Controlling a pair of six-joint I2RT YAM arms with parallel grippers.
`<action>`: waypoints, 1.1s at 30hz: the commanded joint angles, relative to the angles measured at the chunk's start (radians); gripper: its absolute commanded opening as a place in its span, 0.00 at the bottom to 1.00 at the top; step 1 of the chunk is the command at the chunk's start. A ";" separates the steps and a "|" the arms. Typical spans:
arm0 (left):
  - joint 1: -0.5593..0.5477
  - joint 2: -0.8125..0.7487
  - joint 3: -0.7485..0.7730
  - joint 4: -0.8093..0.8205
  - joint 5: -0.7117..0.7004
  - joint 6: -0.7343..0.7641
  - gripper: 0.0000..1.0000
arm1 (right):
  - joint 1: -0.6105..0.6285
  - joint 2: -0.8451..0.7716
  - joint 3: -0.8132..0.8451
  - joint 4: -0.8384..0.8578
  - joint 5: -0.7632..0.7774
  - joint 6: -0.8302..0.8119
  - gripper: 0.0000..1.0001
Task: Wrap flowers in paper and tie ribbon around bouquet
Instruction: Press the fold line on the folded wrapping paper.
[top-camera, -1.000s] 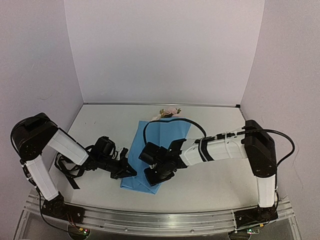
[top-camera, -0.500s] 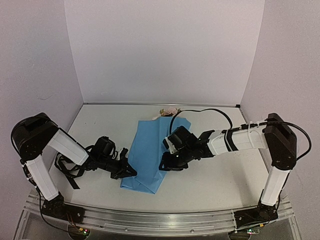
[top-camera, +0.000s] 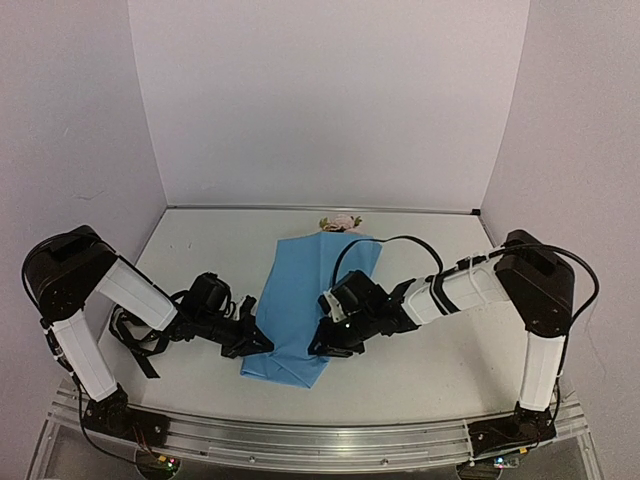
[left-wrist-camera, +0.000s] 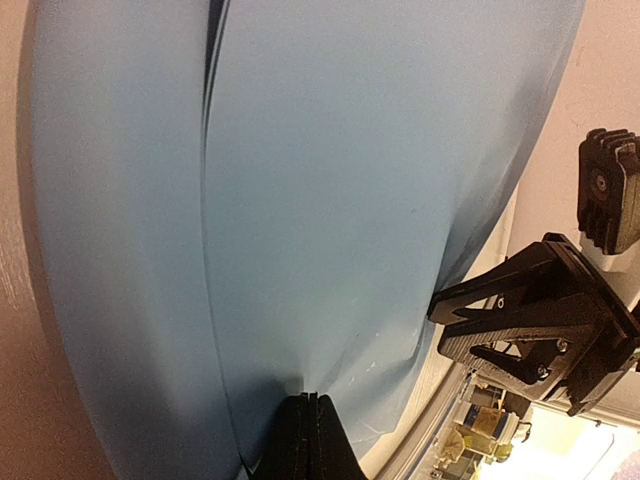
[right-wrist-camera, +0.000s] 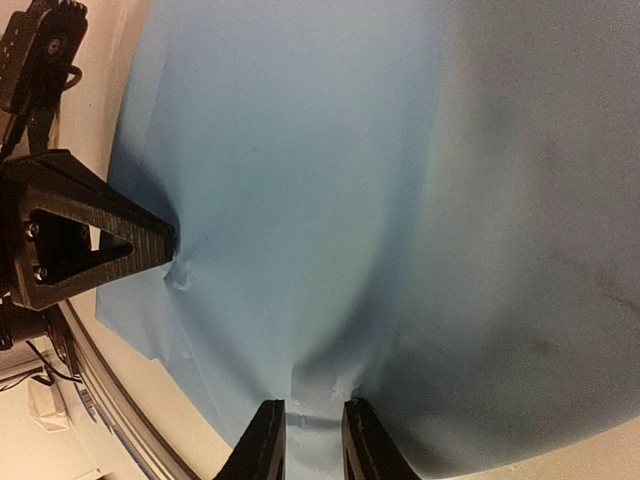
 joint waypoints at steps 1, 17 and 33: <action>-0.004 -0.013 -0.015 -0.036 -0.033 0.017 0.06 | -0.005 0.041 0.000 0.042 -0.015 0.007 0.22; -0.040 -0.014 0.041 -0.041 -0.016 0.036 0.19 | -0.005 0.067 -0.004 0.062 -0.031 0.026 0.23; -0.008 0.086 0.040 -0.221 -0.087 0.025 0.08 | -0.129 -0.010 -0.066 0.106 -0.091 0.015 0.23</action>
